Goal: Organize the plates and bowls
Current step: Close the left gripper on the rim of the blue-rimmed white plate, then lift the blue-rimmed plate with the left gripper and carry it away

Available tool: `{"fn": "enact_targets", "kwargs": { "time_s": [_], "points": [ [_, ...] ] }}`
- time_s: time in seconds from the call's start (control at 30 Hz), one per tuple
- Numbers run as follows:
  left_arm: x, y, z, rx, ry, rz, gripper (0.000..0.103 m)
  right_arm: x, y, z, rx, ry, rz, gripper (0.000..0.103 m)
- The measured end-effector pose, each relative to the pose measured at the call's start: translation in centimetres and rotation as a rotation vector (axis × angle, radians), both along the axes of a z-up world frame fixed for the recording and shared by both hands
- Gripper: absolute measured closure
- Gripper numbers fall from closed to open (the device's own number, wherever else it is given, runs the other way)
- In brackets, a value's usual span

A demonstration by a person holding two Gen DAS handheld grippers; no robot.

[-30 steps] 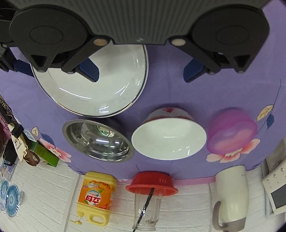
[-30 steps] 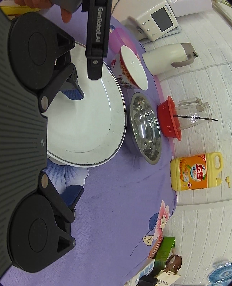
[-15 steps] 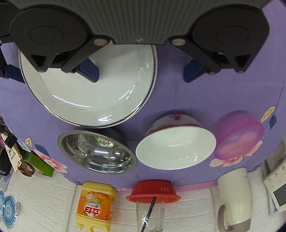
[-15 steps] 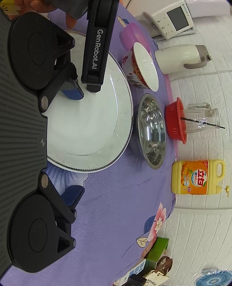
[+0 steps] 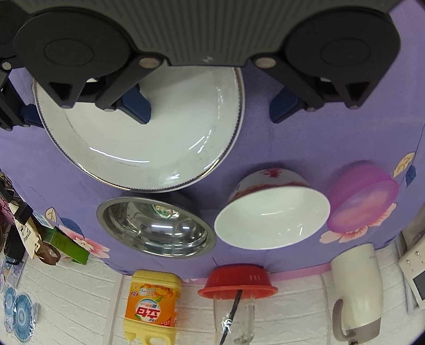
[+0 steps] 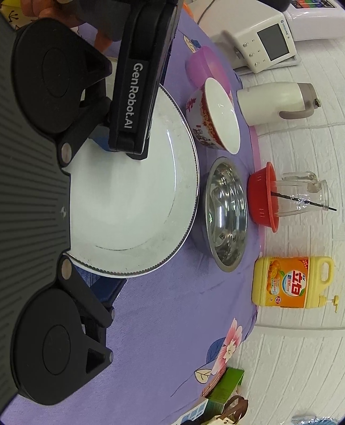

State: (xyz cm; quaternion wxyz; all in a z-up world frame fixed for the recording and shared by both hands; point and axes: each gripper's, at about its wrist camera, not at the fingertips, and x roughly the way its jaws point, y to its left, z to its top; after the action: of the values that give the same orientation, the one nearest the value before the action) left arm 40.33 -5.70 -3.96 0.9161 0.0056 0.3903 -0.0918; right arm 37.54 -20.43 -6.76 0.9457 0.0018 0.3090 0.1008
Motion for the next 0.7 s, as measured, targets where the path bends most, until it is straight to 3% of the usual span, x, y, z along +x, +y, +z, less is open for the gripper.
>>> {"fn": "enact_targets", "kwargs": {
  "time_s": [0.07, 0.33, 0.5, 0.7],
  "points": [
    [-0.6, -0.7, 0.6, -0.004, 0.003, -0.030, 0.033, 0.0, 0.3, 0.3, -0.003, 0.014, -0.009, 0.000],
    [-3.9, -0.4, 1.6, -0.033, -0.023, -0.018, 0.030, -3.7, -0.4, 1.4, 0.062, 0.019, -0.036, 0.000],
    [-6.5, 1.0, 3.7, -0.096, -0.074, -0.010, 0.030, -6.3, -0.4, 3.3, 0.100, -0.035, -0.041, 0.000],
    [-10.3, 3.4, 6.2, -0.094, -0.164, 0.010, 0.030, -9.5, 1.8, 5.5, 0.081, -0.120, -0.016, 0.000]
  ]
}}
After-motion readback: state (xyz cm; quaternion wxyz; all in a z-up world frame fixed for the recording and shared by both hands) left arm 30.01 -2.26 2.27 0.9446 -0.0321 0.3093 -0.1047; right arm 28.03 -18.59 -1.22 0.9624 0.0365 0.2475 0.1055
